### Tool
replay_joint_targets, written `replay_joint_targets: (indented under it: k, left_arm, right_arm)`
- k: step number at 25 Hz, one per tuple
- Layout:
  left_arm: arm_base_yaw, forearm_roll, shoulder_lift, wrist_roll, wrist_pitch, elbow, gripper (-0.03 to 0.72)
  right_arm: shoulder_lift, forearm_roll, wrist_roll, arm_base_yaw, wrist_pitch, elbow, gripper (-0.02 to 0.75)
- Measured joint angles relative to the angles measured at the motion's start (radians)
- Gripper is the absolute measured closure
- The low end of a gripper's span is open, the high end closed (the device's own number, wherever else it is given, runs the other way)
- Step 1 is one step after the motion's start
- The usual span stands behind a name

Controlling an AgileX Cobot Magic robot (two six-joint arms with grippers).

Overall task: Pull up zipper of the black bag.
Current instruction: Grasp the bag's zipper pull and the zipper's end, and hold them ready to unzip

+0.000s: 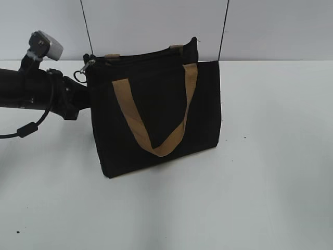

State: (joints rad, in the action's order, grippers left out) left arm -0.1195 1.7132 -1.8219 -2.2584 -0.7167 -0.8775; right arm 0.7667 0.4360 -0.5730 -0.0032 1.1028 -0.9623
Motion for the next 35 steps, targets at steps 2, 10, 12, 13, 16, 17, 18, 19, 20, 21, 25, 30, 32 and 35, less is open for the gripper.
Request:
replay_joint_targets:
  k: [2, 10, 12, 13, 16, 17, 18, 19, 20, 21, 25, 30, 32, 35]
  left_arm:
    - [0.000, 0.000, 0.019, 0.009, -0.003, 0.000, 0.657]
    - [-0.001, -0.075, 0.050, 0.071, -0.009, 0.000, 0.657]
    - [-0.001, -0.090, 0.050, 0.087, -0.010, 0.000, 0.657]
    - [-0.001, -0.094, 0.050, 0.090, -0.011, 0.000, 0.657]
    - [-0.001, -0.102, 0.051, 0.093, -0.018, 0.000, 0.657]
    - [-0.001, -0.104, 0.052, 0.093, -0.022, 0.000, 0.657]
    - [-0.001, -0.107, 0.053, 0.093, -0.023, 0.000, 0.657]
    - [-0.001, -0.106, 0.055, 0.094, -0.026, 0.000, 0.657]
    - [-0.001, -0.106, 0.058, 0.094, -0.027, 0.000, 0.657]
    - [-0.001, -0.107, 0.059, 0.094, -0.028, 0.000, 0.657]
    - [-0.001, -0.108, 0.059, 0.094, -0.030, 0.000, 0.657]
    - [-0.001, -0.108, 0.059, 0.094, -0.033, 0.000, 0.657]
    - [-0.001, -0.109, 0.060, 0.094, -0.036, 0.000, 0.657]
    - [-0.001, -0.109, 0.069, 0.094, -0.036, 0.000, 0.657]
  right_arm:
    - [0.115, 0.040, -0.044, 0.024, -0.011, -0.061, 0.418]
    - [0.422, 0.058, -0.053, 0.305, -0.097, -0.261, 0.442]
    - [0.524, 0.059, -0.012, 0.389, -0.113, -0.328, 0.442]
    - [0.577, 0.059, 0.019, 0.421, -0.123, -0.366, 0.442]
    - [0.721, 0.060, 0.117, 0.519, -0.155, -0.482, 0.442]
    - [0.761, 0.060, 0.159, 0.547, -0.161, -0.518, 0.442]
    - [0.807, 0.060, 0.196, 0.571, -0.164, -0.561, 0.442]
    - [0.852, 0.060, 0.239, 0.591, -0.166, -0.601, 0.442]
    - [0.895, 0.060, 0.271, 0.606, -0.170, -0.639, 0.442]
    - [0.929, 0.060, 0.289, 0.623, -0.171, -0.667, 0.442]
    - [1.064, 0.059, 0.334, 0.688, -0.174, -0.785, 0.442]
    - [1.179, -0.052, 0.511, 0.747, -0.180, -0.908, 0.444]
    - [1.203, -0.104, 0.549, 0.760, -0.181, -0.933, 0.444]
    - [1.220, -0.131, 0.585, 0.769, -0.180, -0.939, 0.444]
